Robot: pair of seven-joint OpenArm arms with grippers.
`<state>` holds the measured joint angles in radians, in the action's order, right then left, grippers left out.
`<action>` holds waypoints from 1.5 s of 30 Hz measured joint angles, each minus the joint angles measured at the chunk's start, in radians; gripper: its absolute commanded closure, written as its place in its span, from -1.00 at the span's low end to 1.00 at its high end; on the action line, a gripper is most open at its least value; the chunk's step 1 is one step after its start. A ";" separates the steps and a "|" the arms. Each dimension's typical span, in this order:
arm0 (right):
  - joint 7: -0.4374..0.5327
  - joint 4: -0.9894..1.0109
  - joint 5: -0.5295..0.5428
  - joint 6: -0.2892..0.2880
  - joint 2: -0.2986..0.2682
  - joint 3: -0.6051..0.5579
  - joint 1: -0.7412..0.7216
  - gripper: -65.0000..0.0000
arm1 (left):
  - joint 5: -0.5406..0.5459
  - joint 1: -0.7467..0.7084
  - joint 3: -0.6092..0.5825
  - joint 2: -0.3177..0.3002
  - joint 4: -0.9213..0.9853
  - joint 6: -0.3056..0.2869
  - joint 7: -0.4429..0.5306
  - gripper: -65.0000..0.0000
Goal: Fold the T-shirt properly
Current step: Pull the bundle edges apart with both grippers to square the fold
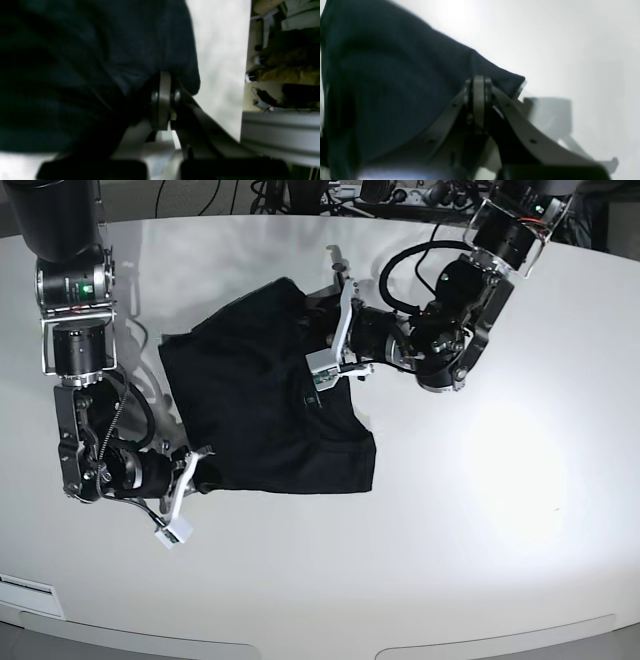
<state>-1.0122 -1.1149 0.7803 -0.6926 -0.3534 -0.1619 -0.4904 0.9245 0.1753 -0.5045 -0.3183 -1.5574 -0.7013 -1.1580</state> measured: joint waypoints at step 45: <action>0.212 -0.515 -0.166 0.042 -0.056 0.114 0.515 1.00 | -0.513 0.027 0.171 -0.217 -0.034 0.122 0.317 1.00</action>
<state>-0.8001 -1.6299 0.6147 -0.6510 -0.4099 -0.0479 0.0246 0.4110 0.2024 -0.3332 -0.5358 -1.5909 -0.5797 -0.8413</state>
